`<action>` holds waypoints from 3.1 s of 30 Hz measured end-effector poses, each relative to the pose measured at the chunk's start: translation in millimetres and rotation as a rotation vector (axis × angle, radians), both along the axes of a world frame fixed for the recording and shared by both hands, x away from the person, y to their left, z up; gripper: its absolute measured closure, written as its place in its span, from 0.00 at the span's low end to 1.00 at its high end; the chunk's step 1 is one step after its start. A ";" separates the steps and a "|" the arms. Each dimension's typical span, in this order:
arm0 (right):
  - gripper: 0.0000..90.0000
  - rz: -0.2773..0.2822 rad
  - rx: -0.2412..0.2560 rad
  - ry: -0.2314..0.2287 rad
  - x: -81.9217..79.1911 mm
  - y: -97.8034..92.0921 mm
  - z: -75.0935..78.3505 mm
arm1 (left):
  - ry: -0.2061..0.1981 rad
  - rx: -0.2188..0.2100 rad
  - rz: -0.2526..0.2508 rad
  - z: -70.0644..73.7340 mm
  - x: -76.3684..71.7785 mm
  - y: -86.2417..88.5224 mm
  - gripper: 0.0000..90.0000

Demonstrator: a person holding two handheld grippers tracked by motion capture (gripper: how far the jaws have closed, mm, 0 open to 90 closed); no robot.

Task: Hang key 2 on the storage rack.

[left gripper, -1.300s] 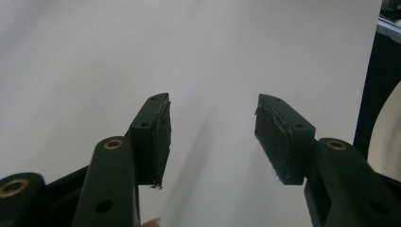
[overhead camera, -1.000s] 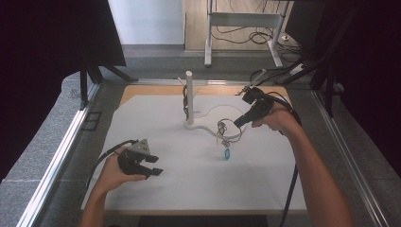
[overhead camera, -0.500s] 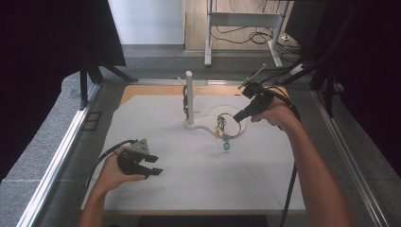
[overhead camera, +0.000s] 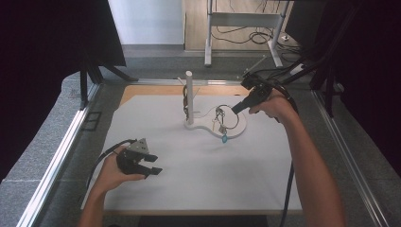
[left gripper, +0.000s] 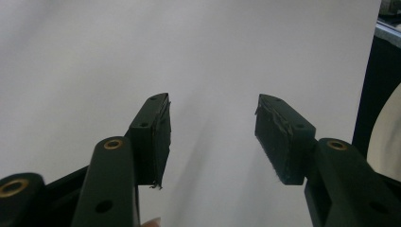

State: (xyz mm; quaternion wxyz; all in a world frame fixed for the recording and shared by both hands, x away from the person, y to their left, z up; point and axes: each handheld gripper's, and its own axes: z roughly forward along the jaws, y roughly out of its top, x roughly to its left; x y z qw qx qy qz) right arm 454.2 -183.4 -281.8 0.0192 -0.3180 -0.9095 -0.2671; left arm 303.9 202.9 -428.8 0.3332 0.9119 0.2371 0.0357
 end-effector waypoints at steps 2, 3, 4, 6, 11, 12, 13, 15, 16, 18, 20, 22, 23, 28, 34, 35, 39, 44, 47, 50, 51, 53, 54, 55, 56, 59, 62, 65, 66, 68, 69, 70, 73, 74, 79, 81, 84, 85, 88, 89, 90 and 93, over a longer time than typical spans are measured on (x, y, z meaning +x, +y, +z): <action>0.98 -0.004 -0.003 -0.003 1.5 0.4 0.9 | 0.000 -0.001 0.000 0.0 0.0 0.0 0.52; 0.98 -0.005 -0.004 -0.004 2.0 0.7 1.1 | 0.000 -0.001 0.000 0.0 0.0 0.0 0.52; 0.98 -0.005 -0.005 -0.005 2.7 1.0 1.3 | 0.000 -0.001 -0.001 0.1 0.0 0.1 0.52; 0.98 -0.005 -0.006 -0.007 3.9 1.9 1.8 | 0.001 -0.004 0.000 0.0 0.1 0.0 0.52; 0.98 -0.006 0.001 -0.005 8.6 3.4 2.8 | 0.004 0.000 -0.004 -0.8 0.5 -0.7 0.52; 0.98 -0.008 0.000 -0.007 9.6 3.6 3.0 | 0.004 -0.002 -0.005 -1.0 0.4 -0.9 0.52; 0.98 -0.010 -0.001 -0.007 11.1 3.7 3.4 | 0.004 -0.002 -0.005 -0.9 0.4 -0.8 0.52; 0.98 -0.014 -0.001 -0.007 13.3 3.9 4.4 | 0.002 -0.001 -0.004 -0.5 0.7 -0.3 0.52; 0.98 -0.016 -0.002 -0.008 14.8 4.1 5.3 | 0.002 -0.004 -0.001 -0.4 0.8 -0.1 0.52; 0.98 -0.019 -0.003 -0.008 17.4 4.6 6.5 | 0.002 -0.006 -0.001 -0.2 0.7 0.1 0.52; 0.98 -0.021 -0.012 -0.009 19.6 5.6 7.6 | 0.002 -0.006 -0.003 -0.1 0.5 0.0 0.52; 0.98 -0.026 -0.021 -0.005 22.7 7.4 9.4 | 0.003 -0.007 -0.004 -0.1 0.4 0.1 0.52; 0.98 -0.027 -0.022 -0.006 23.9 7.9 10.2 | 0.001 -0.008 -0.003 0.2 0.2 0.4 0.52; 0.98 -0.030 -0.033 -0.005 31.8 14.5 15.7 | -0.003 -0.014 0.000 1.6 -0.4 2.1 0.52; 0.98 -0.029 -0.057 0.001 41.1 24.8 19.0 | -0.003 -0.016 -0.004 1.6 -0.3 2.1 0.52; 0.98 -0.029 -0.063 0.004 42.8 26.8 19.1 | -0.003 -0.016 -0.004 1.6 -0.3 2.2 0.52; 0.98 -0.032 -0.073 0.002 48.4 30.0 20.5 | -0.004 -0.012 -0.011 1.9 0.2 2.7 0.52; 0.98 -0.044 -0.072 -0.009 54.7 33.2 23.8 | -0.007 -0.015 -0.012 2.4 0.0 3.3 0.52; 0.98 -0.041 -0.067 -0.015 56.6 37.2 24.8 | -0.009 -0.020 -0.009 3.4 -0.5 4.2 0.52; 0.98 -0.045 -0.072 -0.014 59.1 40.4 24.8 | -0.011 -0.023 -0.007 4.2 -1.0 5.0 0.52; 0.98 -0.047 -0.075 -0.018 60.5 41.0 25.0 | -0.011 -0.025 -0.008 4.6 -1.3 5.4 0.52; 0.98 -0.050 -0.072 -0.018 62.5 41.8 25.2 | -0.013 -0.026 -0.008 4.9 -1.4 5.9 0.52; 0.98 -0.053 -0.069 -0.017 63.4 42.2 25.2 | -0.014 -0.023 -0.012 5.2 -1.2 6.4 0.52; 0.98 -0.052 -0.070 -0.018 64.2 42.3 25.2 | -0.014 -0.024 -0.012 5.4 -1.3 6.7 0.52; 0.98 -0.055 -0.072 -0.019 65.3 42.8 25.1 | -0.015 -0.024 -0.011 5.4 -1.3 6.8 0.52; 0.98 -0.059 -0.072 -0.020 67.9 43.6 24.2 | -0.016 -0.027 -0.011 5.3 -1.6 6.9 0.52; 0.98 -0.060 -0.071 -0.018 70.3 44.4 22.8 | -0.017 -0.028 -0.010 5.4 -2.0 7.0 0.52; 0.98 -0.065 -0.065 -0.019 73.3 44.5 21.8 | -0.019 -0.027 -0.012 5.9 -2.4 7.2 0.52; 0.98 -0.071 -0.064 -0.020 75.1 44.3 21.4 | -0.019 -0.027 -0.012 6.0 -2.5 7.2 0.52; 0.98 -0.077 -0.066 -0.020 76.7 44.4 21.1 | -0.020 -0.030 -0.011 6.3 -2.7 7.6 0.52; 0.98 -0.078 -0.067 -0.021 78.0 44.5 20.7 | -0.021 -0.030 -0.011 6.5 -2.5 7.8 0.52; 0.98 -0.080 -0.070 -0.022 79.1 44.6 20.5 | -0.020 -0.031 -0.012 6.6 -2.4 8.1 0.52; 0.98 -0.089 -0.071 -0.030 82.6 45.2 18.5 | -0.020 -0.031 -0.011 6.4 -2.4 8.1 0.52; 0.98 -0.093 -0.075 -0.036 83.6 45.8 17.4 | -0.021 -0.029 -0.012 6.5 -2.4 8.2 0.52; 0.98 -0.091 -0.082 -0.039 87.5 52.8 9.8 | -0.020 -0.034 -0.012 6.8 -2.5 8.1 0.52; 0.98 -0.092 -0.081 -0.037 89.8 56.6 7.7 | -0.020 -0.033 -0.013 6.8 -2.4 8.1 0.52; 0.98 -0.091 -0.083 -0.039 93.1 62.2 4.9 | -0.021 -0.034 -0.011 7.0 -2.7 8.5 0.52; 0.98 -0.095 -0.089 -0.038 93.8 63.2 4.5 | -0.020 -0.038 -0.007 6.9 -3.0 8.4 0.52; 0.98 -0.098 -0.091 -0.041 96.8 66.6 1.8 | -0.021 -0.035 -0.013 7.2 -3.1 8.5 0.52; 0.98 -0.099 -0.092 -0.040 97.4 67.4 1.3 | -0.020 -0.036 -0.013 7.1 -3.1 8.3 0.52; 0.98 -0.098 -0.088 -0.041 97.9 68.2 0.5 | -0.020 -0.033 -0.015 6.9 -2.9 8.2 0.52; 0.98 -0.101 -0.088 -0.049 99.0 71.7 -0.9 | -0.019 -0.033 -0.016 6.7 -2.6 8.0 0.52</action>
